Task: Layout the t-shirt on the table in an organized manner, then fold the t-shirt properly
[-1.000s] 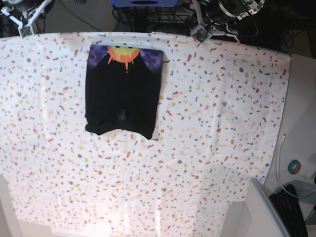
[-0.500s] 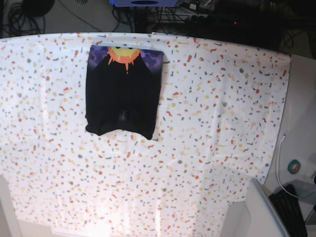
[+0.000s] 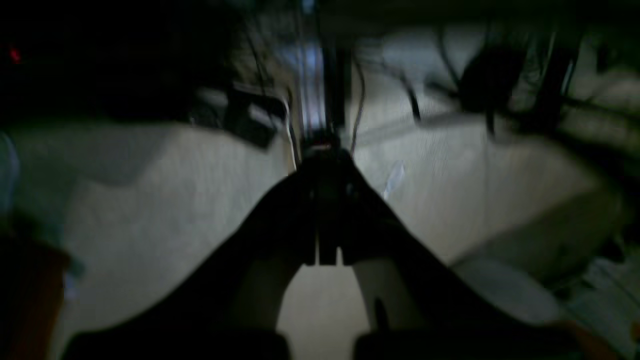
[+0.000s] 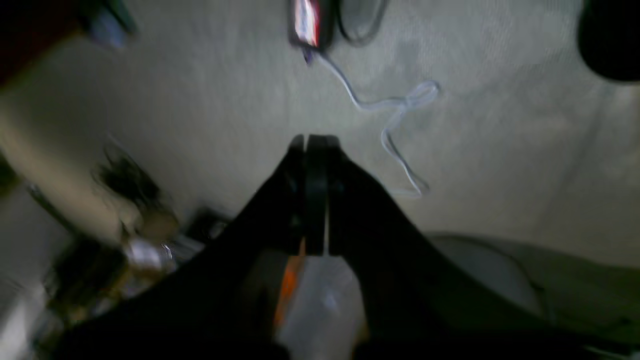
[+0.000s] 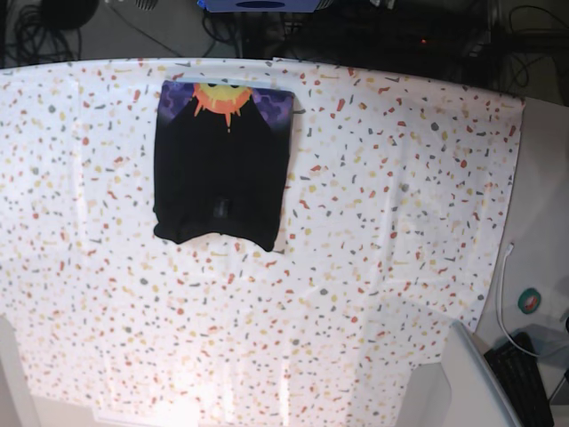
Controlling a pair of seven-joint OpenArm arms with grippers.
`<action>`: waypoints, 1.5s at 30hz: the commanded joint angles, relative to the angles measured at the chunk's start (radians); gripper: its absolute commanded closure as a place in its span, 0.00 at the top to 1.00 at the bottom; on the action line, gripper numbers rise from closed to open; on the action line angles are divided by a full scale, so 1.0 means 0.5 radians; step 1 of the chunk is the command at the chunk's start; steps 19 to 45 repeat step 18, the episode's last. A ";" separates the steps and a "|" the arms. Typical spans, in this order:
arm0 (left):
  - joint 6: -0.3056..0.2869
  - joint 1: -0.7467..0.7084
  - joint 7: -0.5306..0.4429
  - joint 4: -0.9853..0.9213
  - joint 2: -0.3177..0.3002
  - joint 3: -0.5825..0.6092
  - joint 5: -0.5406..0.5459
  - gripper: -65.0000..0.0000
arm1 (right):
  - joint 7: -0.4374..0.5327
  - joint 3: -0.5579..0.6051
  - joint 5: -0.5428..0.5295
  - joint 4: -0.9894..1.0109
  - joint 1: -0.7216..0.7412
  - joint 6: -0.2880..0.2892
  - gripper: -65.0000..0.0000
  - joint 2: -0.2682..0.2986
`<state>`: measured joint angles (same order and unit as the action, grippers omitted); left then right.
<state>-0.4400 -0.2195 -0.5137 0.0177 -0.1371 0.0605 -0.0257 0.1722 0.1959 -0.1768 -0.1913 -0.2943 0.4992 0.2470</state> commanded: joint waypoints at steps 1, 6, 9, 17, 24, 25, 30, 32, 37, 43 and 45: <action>-0.005 -0.044 -0.018 0.021 -0.013 0.000 -0.011 0.00 | 0.010 -0.040 0.008 0.010 -0.033 -0.092 0.00 0.008; -0.002 -0.060 -0.018 0.061 0.000 -0.018 0.001 0.00 | 0.185 -0.123 0.011 0.010 -0.079 -0.420 0.00 -0.112; -0.002 -0.069 -0.021 0.067 0.003 -0.009 0.004 0.00 | 0.188 -0.123 0.015 0.010 -0.085 -0.420 0.00 -0.161; -0.002 -0.050 -0.021 0.064 -0.003 -0.006 -0.008 0.00 | 0.197 -0.120 0.018 -0.006 -0.070 -0.420 0.00 -0.278; -0.002 -0.050 -0.021 0.058 -0.007 -0.006 -0.008 0.00 | 0.197 -0.120 0.018 -0.021 -0.051 -0.420 0.00 -0.278; -0.002 -0.050 -0.021 0.058 -0.007 -0.006 -0.008 0.00 | 0.197 -0.120 0.018 -0.021 -0.051 -0.420 0.00 -0.278; -0.002 -0.050 -0.021 0.058 -0.007 -0.006 -0.008 0.00 | 0.197 -0.120 0.018 -0.021 -0.051 -0.420 0.00 -0.278; -0.002 -0.050 -0.021 0.058 -0.007 -0.006 -0.008 0.00 | 0.197 -0.120 0.018 -0.021 -0.051 -0.420 0.00 -0.278; -0.002 -0.050 -0.021 0.058 -0.007 -0.006 -0.008 0.00 | 0.197 -0.120 0.018 -0.021 -0.051 -0.420 0.00 -0.278; -0.002 -0.050 -0.021 0.058 -0.007 -0.006 -0.008 0.00 | 0.197 -0.120 0.018 -0.021 -0.051 -0.420 0.00 -0.278; -0.002 -0.050 -0.021 0.058 -0.007 -0.006 -0.008 0.00 | 0.197 -0.120 0.018 -0.021 -0.051 -0.420 0.00 -0.278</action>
